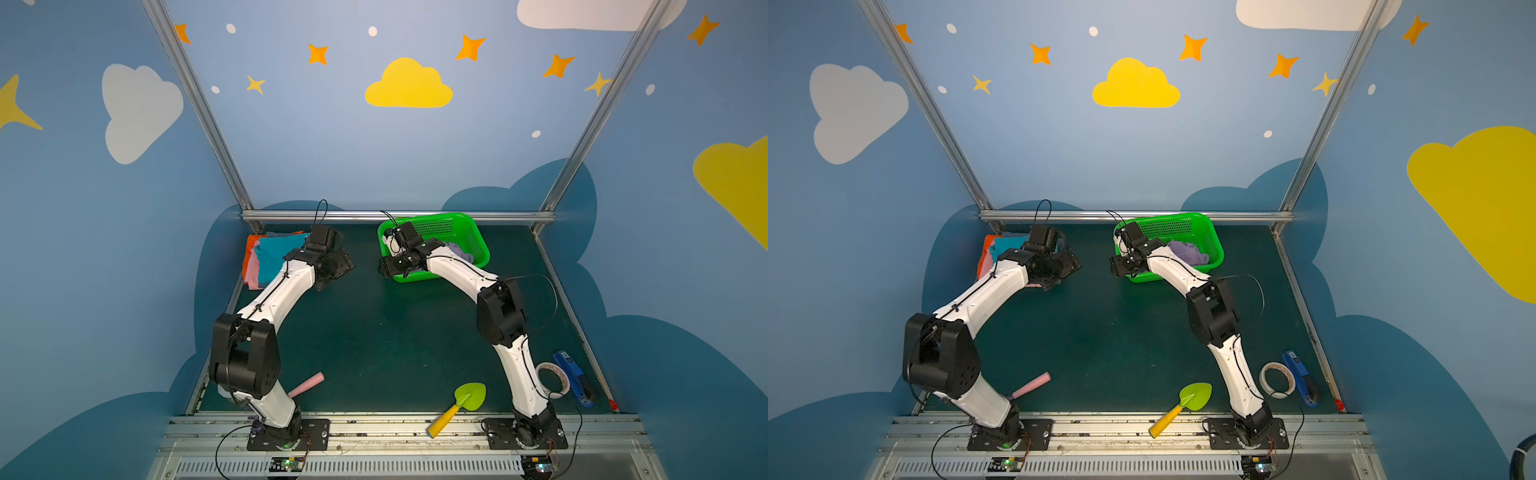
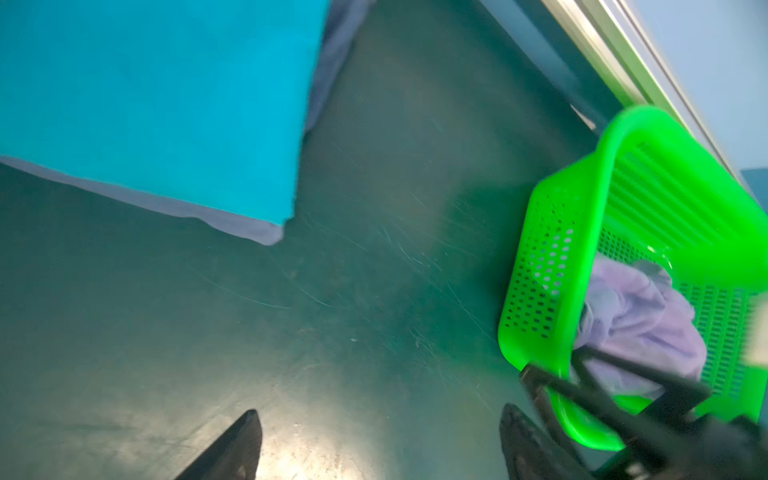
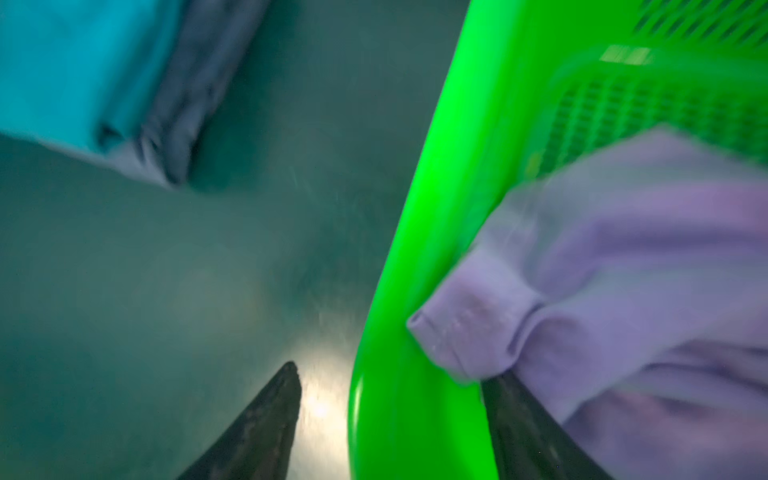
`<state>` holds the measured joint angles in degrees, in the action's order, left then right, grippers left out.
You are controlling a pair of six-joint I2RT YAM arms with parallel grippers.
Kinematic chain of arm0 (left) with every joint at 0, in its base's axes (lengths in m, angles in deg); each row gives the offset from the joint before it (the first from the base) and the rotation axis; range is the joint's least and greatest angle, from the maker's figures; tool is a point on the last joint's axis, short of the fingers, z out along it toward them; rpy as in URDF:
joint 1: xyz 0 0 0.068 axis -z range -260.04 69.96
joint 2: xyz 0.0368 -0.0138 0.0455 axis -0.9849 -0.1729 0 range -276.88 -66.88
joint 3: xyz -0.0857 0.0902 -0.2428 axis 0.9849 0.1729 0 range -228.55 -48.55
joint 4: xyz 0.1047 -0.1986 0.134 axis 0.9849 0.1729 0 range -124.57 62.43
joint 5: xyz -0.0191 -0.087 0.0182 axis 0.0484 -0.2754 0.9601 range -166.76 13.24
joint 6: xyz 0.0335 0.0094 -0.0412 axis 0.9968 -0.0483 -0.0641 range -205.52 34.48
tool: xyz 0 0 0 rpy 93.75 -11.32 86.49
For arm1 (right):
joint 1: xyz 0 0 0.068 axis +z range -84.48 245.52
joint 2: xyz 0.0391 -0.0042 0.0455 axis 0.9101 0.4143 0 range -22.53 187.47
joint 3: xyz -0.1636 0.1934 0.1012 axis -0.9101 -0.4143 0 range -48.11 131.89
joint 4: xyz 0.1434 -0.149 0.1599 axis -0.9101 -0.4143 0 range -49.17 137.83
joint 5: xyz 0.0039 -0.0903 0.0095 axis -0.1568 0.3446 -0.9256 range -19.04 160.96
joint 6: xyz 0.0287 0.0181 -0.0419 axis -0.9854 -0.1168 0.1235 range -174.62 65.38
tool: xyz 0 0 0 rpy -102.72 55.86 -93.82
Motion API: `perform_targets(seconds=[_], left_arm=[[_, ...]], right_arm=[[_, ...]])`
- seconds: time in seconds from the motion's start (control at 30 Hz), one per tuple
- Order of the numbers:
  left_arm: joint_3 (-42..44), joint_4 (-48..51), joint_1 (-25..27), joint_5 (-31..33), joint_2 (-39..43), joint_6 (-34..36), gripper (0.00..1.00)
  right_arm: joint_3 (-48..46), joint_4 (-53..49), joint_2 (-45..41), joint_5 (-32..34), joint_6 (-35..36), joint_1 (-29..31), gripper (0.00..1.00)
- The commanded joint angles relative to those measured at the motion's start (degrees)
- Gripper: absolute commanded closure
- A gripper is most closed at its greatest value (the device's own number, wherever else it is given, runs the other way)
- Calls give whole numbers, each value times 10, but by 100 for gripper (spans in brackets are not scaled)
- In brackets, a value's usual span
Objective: Fold and stack the t-shirts
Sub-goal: 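Lower the right gripper into the basket and grasp the lavender shirt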
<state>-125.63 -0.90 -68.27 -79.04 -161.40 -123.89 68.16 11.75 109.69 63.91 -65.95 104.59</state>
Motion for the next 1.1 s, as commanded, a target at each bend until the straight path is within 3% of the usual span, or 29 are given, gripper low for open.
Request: perform_targets(seconds=[0.0, 0.2, 0.37, 0.57, 0.67, 0.77, 0.87, 0.93, 1.07], left_arm=[[-2, 24, -3, -1, -2, -1, 11], [-39, 30, 6, 12, -28, 4, 9], [-89, 32, 29, 9, -74, 0, 8], [-189, 59, 99, -4, -162, 4, 9], [-214, 59, 139, -4, -193, 9, 17], [-213, 49, 158, -10, -205, 5, 27], [-197, 39, 165, -25, -206, -9, 30], [-187, 37, 174, -37, -204, -28, 34], [-162, 20, 221, -70, -195, -64, 40]], right_arm=[[7, -130, -26, 0, 12, 7, 34], [-221, -158, -202, 32, 47, -4, 35], [-416, -144, -382, 13, 21, -45, 31], [-475, -140, -499, 7, -23, -126, 17], [-478, -80, -502, 28, -70, -139, 16], [-467, -2, -477, -20, -52, -140, 16], [-424, 23, -422, -37, -67, -137, 16], [-371, -15, -370, -27, -75, -139, 16], [-237, -167, -266, 55, -81, -147, 17]])
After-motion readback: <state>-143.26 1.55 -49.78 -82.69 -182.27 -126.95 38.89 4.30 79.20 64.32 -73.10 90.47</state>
